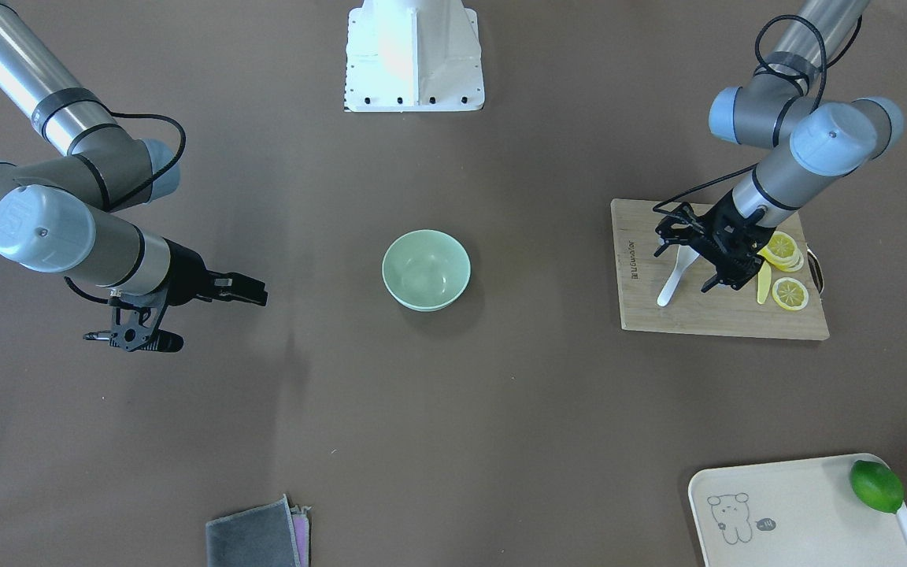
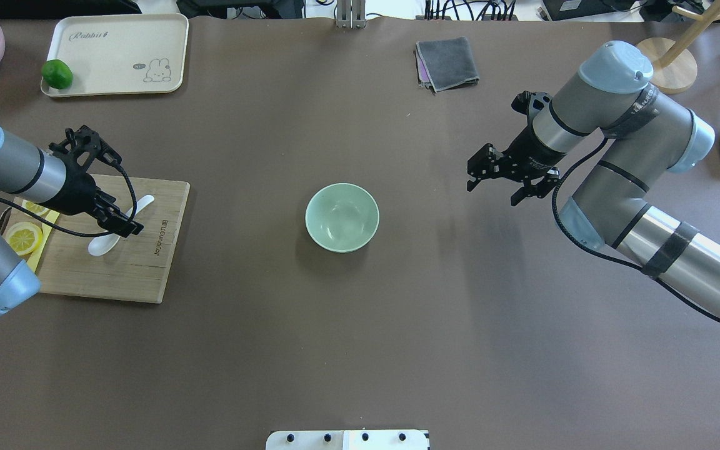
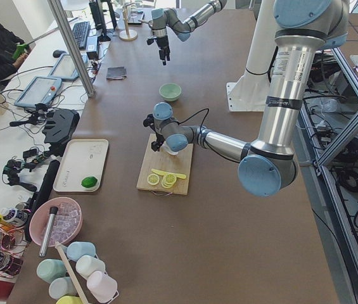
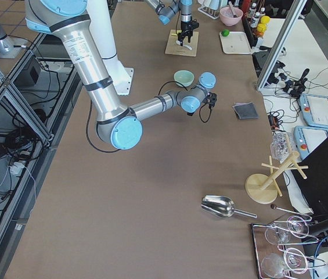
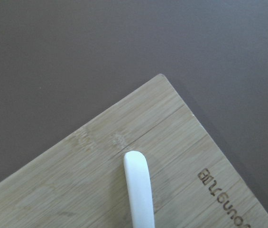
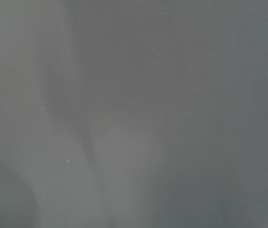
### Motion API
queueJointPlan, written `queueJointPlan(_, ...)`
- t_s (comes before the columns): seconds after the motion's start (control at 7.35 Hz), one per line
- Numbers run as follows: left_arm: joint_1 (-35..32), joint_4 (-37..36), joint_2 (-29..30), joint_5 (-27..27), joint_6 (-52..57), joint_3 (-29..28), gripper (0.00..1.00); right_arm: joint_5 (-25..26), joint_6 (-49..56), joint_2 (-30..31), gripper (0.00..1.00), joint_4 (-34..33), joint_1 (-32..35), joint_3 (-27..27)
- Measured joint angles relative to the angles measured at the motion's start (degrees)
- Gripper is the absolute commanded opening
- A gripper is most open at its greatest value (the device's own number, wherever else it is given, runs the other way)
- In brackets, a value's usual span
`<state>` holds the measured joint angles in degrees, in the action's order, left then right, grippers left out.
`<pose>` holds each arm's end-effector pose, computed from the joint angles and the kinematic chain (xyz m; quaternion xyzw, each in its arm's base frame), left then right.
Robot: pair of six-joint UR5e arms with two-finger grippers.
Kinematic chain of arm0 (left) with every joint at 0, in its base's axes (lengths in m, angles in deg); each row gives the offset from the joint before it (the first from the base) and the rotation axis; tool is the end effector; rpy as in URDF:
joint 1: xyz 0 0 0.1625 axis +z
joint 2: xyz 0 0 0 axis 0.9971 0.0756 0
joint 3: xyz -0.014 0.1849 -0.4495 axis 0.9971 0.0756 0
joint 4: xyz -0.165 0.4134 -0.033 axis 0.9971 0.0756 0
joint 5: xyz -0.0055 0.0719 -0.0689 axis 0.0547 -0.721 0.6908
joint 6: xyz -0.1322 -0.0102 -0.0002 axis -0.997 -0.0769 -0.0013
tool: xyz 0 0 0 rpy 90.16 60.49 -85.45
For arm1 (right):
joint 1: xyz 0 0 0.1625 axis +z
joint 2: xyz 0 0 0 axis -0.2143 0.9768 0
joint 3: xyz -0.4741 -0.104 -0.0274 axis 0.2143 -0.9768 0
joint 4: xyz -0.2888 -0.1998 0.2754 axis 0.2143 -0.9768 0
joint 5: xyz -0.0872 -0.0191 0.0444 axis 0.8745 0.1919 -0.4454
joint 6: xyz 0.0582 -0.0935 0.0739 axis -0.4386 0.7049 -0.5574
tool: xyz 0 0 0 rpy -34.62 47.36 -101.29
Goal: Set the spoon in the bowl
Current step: 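Lower the left gripper over the white spoon handle and close on it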
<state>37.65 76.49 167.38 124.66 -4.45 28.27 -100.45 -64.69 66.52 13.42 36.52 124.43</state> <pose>0.3908 -0.5204 0.5565 0.2005 0.4329 0.2962 0.8275 -0.4724 -0.5919 0.4592 -0.1172 -0.5036 0.0531 0.8543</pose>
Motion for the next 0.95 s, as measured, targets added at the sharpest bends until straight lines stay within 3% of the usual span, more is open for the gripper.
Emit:
queueJointPlan(0.27, 0.3, -0.1, 0.0, 0.1, 0.0, 0.0, 0.81, 0.1, 0.0, 0.0, 1.0, 0.0, -0.1, -0.1)
queueJointPlan(0.41, 0.6, -0.1, 0.0, 0.0, 0.0, 0.0, 0.75, 0.0, 0.0, 0.0, 1.0, 0.0, -0.1, -0.1)
queueJointPlan(0.68, 1.0, -0.1, -0.1, 0.0, 0.0, -0.1, 0.49, 0.0, 0.0, 0.0, 1.0, 0.0, -0.2, -0.1)
queueJointPlan(0.95, 1.1, -0.1, -0.1, 0.0, 0.0, -0.2, 0.36, 0.0, 0.0, 0.0, 1.0, -0.1, -0.2, -0.1)
